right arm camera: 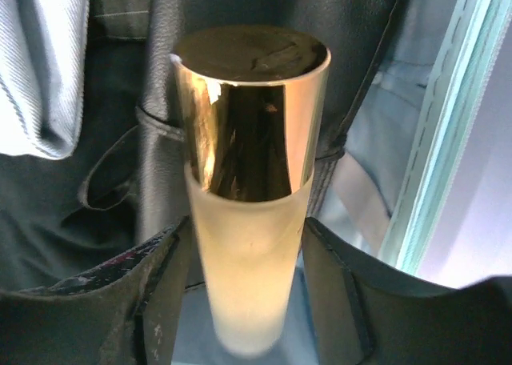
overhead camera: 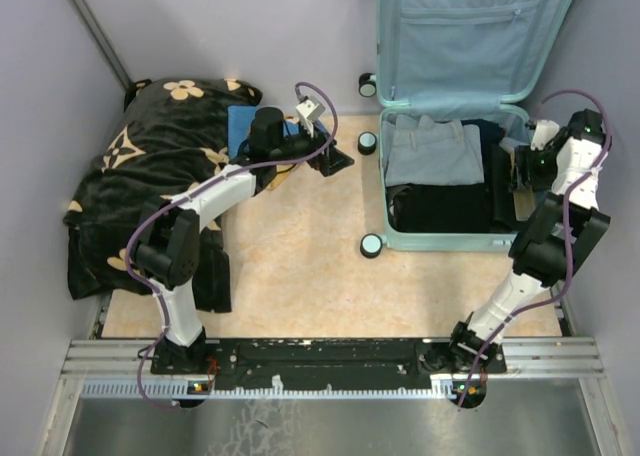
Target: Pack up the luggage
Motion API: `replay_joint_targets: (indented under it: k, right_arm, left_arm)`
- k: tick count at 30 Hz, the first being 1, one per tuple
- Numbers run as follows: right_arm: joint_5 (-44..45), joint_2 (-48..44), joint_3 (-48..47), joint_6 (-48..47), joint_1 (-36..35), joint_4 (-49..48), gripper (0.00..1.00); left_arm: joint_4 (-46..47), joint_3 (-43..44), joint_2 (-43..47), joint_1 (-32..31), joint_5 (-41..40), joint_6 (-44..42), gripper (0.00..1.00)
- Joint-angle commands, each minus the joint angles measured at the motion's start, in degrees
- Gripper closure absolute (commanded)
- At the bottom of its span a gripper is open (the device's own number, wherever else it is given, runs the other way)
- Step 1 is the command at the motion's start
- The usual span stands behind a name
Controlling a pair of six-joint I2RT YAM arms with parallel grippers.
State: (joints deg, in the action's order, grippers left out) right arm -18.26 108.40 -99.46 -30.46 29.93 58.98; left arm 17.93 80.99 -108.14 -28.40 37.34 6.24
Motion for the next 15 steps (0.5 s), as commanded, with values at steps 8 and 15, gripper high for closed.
replay_joint_targets:
  k: [8,15]
  right_arm:
    - [-6.51,-0.37,-15.28,7.43,0.24,-9.06,0.16]
    - [-9.0,1.25,-20.83,14.96,-0.63,-16.53,0.13]
  left_arm:
    - [0.61,2.14,-1.02,1.52,0.85,-1.05,0.0]
    - [-0.72,6.94,-4.91,2.16,1.92,-0.04,0.0]
